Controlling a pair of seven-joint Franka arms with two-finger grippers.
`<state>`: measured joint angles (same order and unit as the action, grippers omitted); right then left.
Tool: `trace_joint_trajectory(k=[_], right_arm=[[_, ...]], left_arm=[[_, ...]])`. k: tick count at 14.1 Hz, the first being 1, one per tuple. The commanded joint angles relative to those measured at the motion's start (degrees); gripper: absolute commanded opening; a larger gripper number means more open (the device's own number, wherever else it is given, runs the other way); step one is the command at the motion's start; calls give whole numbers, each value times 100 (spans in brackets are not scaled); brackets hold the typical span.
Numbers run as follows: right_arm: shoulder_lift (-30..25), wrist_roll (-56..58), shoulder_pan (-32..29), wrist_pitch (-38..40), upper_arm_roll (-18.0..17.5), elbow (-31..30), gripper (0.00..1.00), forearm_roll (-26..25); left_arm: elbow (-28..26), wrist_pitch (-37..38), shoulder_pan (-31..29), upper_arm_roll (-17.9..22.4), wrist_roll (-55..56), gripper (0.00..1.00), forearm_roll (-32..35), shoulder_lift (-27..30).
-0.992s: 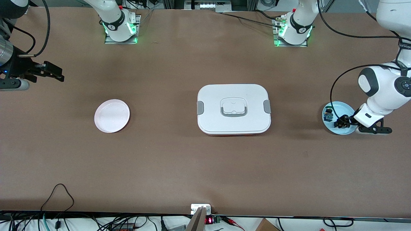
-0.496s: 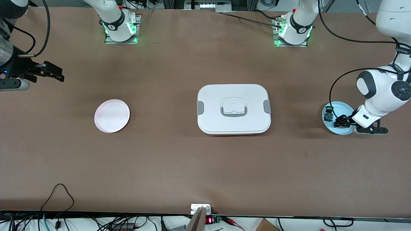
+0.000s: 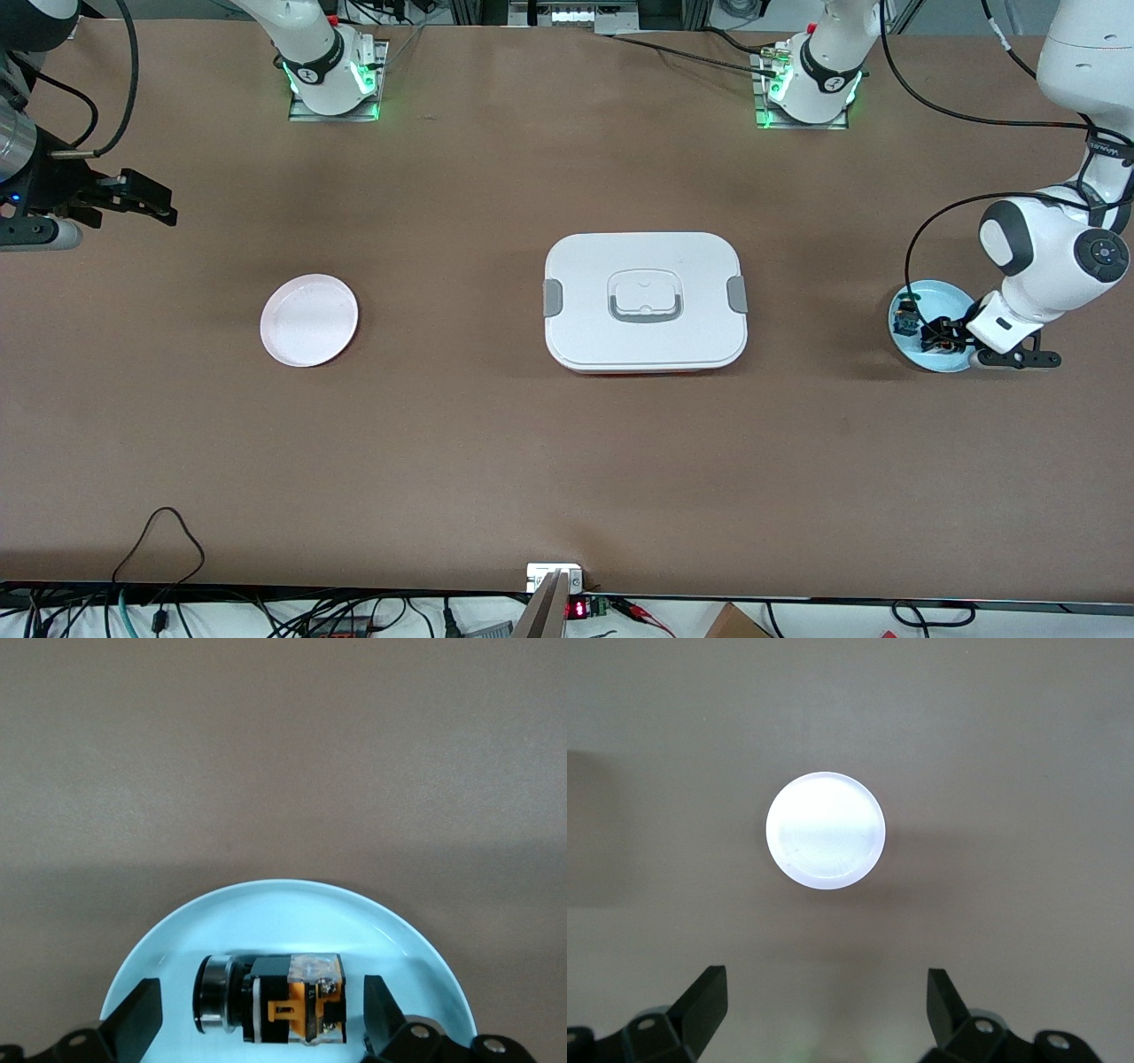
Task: Transfer orange switch to right arm and place
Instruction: 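Close the left gripper on the orange switch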
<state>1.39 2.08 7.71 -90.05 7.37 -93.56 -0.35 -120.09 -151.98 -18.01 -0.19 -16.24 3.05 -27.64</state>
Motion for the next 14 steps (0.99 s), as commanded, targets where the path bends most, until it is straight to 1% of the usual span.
trace_joint_trajectory(k=[1,14], right_arm=[[11,-94,2,84,-25,83,100,0],[11,-94,2,84,-25,83,100,0]], left_arm=[[-85,-86,-123,-96,-169,100,-59,13],[-14,-86,-211,-122,-257,100,-94,-154]])
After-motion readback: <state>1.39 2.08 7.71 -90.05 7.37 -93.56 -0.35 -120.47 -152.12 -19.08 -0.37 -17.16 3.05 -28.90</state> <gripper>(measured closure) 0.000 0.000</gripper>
